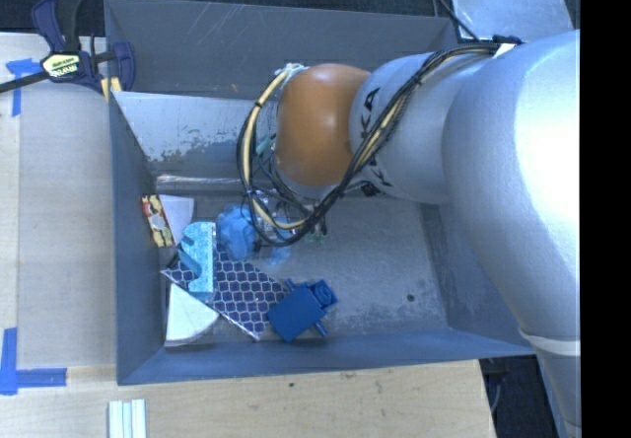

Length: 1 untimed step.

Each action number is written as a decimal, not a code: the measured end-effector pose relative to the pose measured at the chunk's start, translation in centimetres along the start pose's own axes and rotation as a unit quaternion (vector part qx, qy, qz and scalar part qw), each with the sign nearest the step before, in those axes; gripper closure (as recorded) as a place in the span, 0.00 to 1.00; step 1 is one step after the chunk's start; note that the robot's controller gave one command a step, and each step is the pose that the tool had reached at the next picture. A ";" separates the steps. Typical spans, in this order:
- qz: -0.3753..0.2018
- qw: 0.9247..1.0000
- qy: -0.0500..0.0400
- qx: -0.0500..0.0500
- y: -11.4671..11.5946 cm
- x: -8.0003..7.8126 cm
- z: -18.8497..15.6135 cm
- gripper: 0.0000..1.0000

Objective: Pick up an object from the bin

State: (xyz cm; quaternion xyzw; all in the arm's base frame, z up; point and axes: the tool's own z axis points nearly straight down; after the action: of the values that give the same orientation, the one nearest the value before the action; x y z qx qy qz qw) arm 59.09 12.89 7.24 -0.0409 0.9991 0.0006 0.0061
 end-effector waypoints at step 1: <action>-0.009 1.000 -0.003 -0.002 -0.5 -0.5 0.0 1.00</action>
Offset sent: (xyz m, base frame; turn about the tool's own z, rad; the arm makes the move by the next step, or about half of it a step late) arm 0.0041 0.0017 -0.0024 -0.0327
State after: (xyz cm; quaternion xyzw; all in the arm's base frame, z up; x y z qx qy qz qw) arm 59.65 12.39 7.22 -0.0500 0.9987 0.0025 0.0092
